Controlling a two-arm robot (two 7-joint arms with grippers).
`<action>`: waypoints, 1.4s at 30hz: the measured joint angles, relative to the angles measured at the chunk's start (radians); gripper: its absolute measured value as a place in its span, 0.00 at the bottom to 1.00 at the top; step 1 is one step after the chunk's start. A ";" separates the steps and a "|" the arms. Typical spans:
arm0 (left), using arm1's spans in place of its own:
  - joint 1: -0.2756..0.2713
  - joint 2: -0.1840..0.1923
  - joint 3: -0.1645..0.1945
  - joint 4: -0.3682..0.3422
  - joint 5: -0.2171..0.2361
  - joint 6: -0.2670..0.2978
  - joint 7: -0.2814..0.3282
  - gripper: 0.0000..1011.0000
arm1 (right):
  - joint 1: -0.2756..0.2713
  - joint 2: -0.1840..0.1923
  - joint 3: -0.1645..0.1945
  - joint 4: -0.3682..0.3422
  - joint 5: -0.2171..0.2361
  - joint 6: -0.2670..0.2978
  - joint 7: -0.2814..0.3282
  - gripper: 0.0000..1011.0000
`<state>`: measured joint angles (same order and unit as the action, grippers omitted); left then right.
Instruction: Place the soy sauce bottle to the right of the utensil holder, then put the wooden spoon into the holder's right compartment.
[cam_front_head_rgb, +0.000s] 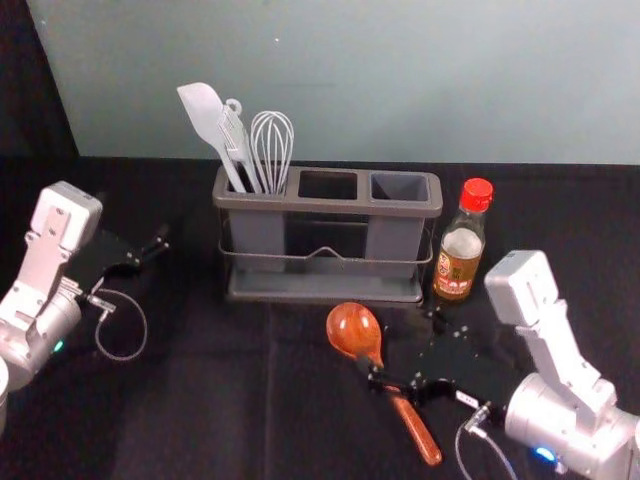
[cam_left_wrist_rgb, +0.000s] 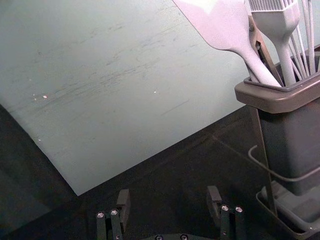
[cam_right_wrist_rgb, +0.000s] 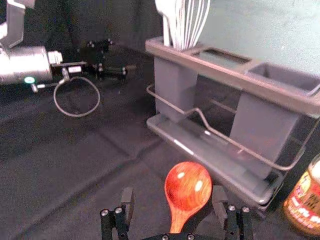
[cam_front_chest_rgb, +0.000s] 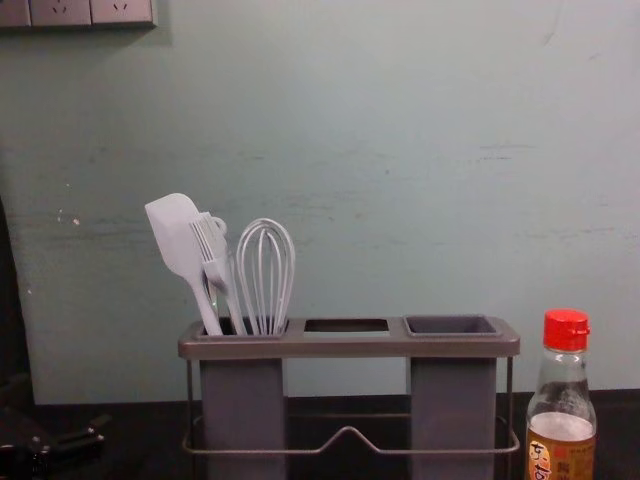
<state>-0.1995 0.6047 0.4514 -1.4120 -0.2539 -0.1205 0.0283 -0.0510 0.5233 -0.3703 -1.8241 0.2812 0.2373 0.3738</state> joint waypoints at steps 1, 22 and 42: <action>0.000 0.000 0.000 0.000 0.000 0.000 0.000 0.99 | 0.002 -0.004 -0.004 0.010 -0.001 0.002 0.001 0.99; 0.000 0.000 0.000 0.000 0.000 0.000 0.000 0.99 | 0.002 -0.007 -0.003 0.014 0.001 -0.002 0.003 0.99; 0.000 0.000 0.000 0.000 0.000 0.000 0.000 0.99 | 0.059 -0.109 -0.025 -0.071 -0.064 0.441 -0.158 0.99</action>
<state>-0.1995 0.6047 0.4514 -1.4120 -0.2539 -0.1205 0.0283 0.0082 0.4145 -0.3949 -1.8955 0.2176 0.6787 0.2154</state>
